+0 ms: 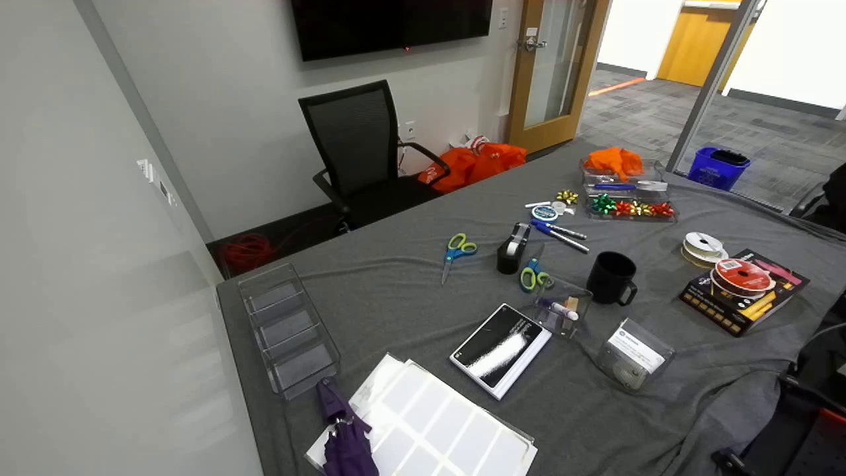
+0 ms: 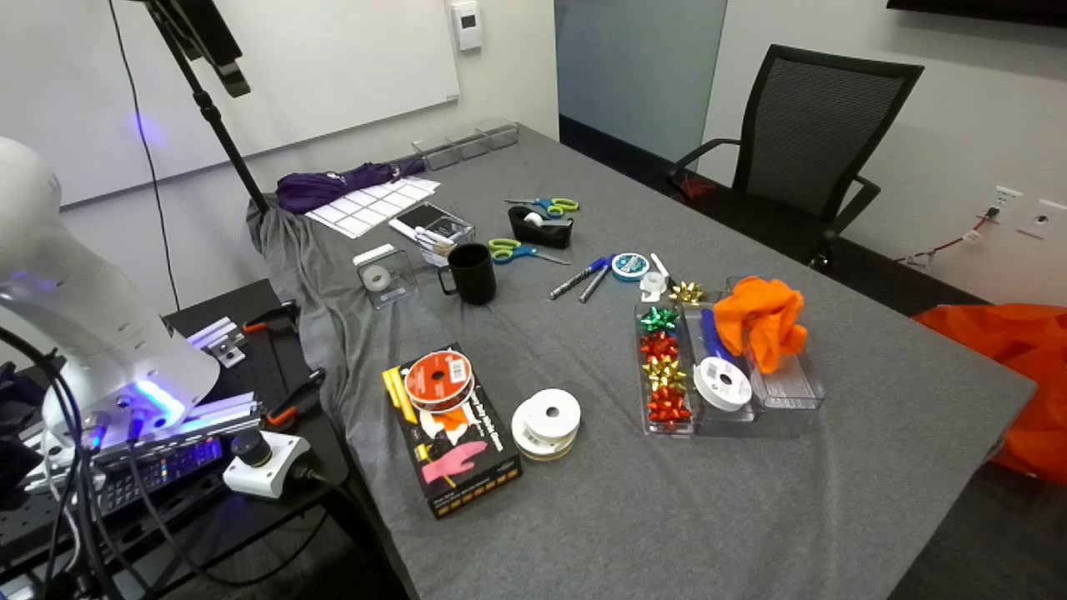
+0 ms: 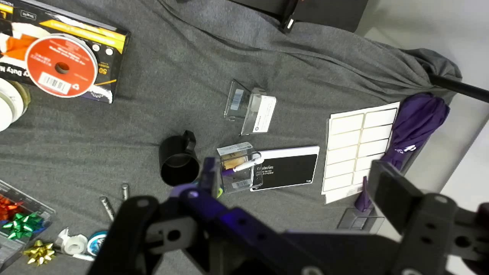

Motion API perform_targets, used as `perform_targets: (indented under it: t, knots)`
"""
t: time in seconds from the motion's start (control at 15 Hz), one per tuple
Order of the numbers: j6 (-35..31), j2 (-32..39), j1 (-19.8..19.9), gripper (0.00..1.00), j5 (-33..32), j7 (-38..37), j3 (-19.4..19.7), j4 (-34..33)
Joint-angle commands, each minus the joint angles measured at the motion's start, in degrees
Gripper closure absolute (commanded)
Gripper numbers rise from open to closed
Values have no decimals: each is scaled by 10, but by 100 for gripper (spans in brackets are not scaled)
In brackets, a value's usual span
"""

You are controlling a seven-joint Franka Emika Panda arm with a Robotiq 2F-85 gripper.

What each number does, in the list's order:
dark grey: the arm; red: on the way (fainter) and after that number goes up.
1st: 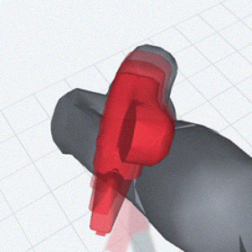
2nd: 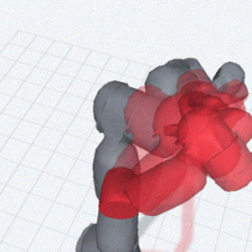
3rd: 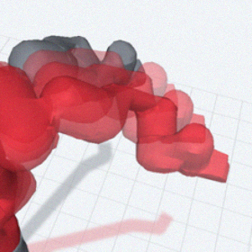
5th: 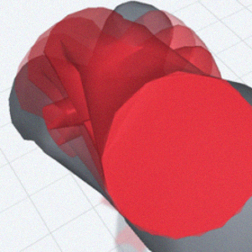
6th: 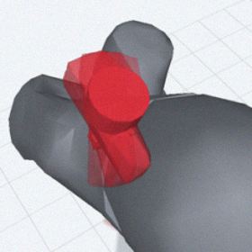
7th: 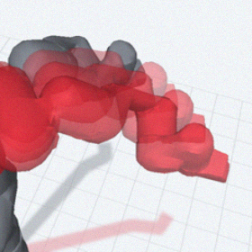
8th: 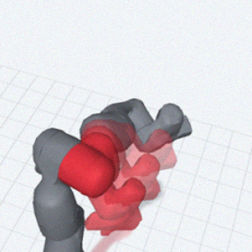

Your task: Flip the small and clear storage box upside down

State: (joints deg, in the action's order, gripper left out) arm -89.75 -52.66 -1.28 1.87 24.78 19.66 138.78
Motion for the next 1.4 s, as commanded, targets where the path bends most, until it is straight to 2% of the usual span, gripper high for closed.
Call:
perform_targets:
  t: [0.0,0.4,0.8,1.33]
  knots:
    - [1,3,9,0,5,6,-5,-1]
    - [-12,5,12,0,4,-5,-14,7]
    - [-133,32,7,0,27,-100,-77,69]
    - [-270,127,-10,0,146,-206,-141,114]
